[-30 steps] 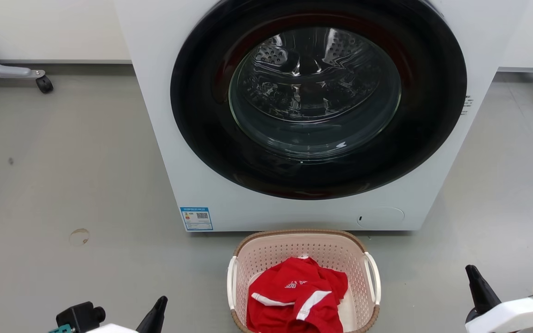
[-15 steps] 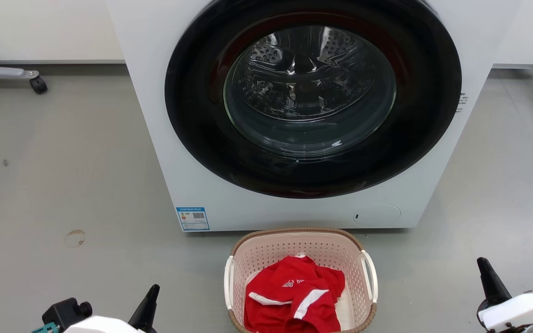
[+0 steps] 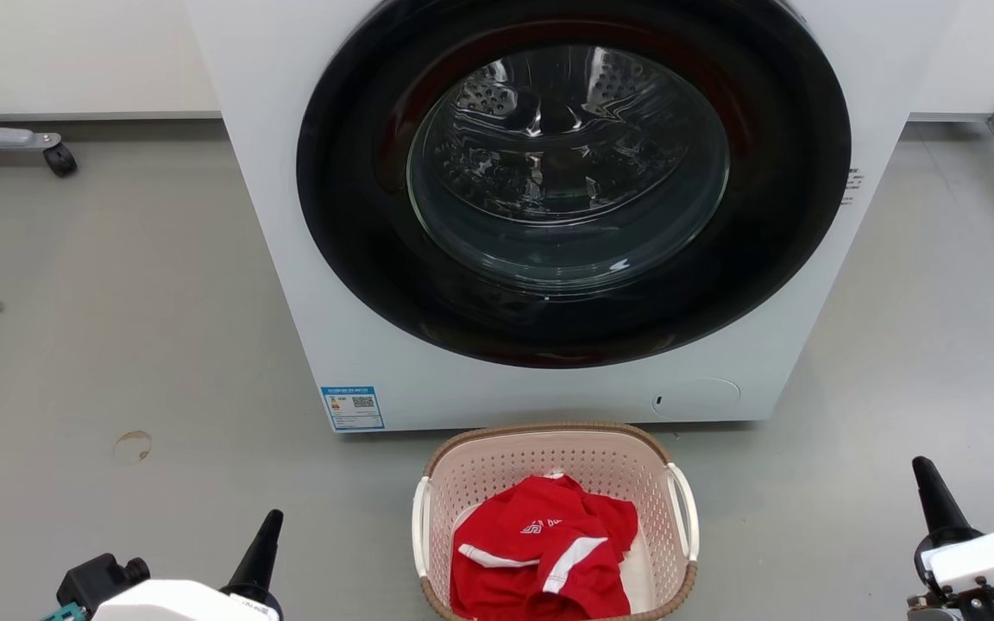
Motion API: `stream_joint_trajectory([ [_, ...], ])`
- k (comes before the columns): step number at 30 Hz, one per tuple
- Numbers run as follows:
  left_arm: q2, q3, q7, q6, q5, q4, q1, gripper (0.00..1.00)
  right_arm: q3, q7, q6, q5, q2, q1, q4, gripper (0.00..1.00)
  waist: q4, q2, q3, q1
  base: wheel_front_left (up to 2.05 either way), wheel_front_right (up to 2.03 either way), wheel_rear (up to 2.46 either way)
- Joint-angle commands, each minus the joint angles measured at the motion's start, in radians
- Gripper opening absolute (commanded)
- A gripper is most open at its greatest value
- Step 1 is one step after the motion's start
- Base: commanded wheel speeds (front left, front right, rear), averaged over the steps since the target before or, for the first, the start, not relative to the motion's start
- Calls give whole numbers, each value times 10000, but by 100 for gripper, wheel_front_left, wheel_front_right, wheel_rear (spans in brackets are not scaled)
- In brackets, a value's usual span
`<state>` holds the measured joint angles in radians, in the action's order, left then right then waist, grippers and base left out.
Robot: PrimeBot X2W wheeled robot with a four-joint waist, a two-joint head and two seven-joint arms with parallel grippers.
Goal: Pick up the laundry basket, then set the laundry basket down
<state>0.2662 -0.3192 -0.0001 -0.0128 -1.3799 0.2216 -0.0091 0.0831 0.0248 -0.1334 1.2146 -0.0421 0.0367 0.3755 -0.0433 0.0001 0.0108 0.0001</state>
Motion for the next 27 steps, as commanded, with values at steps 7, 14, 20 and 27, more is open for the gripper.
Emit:
stream_joint_trajectory([
  [7, -224, 943, 131, 322, -512, -114, -677, 0, -302, -295, 16, 750, -187, 517, -465, 0, 71, -1, -23, -1, 0, 0, 0],
  [14, -504, 1453, 242, 515, -886, -58, -725, 0, -588, -480, 17, 1308, -173, 551, -612, 0, 134, -1, -44, -1, 0, 0, 0],
  [20, -705, 1819, 323, 653, -1152, -17, -759, 0, -792, -613, 19, 1706, -163, 575, -717, 0, 179, -1, -58, -1, 0, 0, 0],
  [27, -988, 2334, 438, 847, -1522, 41, -807, 0, -1078, -799, 21, 2263, -148, 608, -864, 0, 241, -1, -78, -1, 0, 0, 0],
])
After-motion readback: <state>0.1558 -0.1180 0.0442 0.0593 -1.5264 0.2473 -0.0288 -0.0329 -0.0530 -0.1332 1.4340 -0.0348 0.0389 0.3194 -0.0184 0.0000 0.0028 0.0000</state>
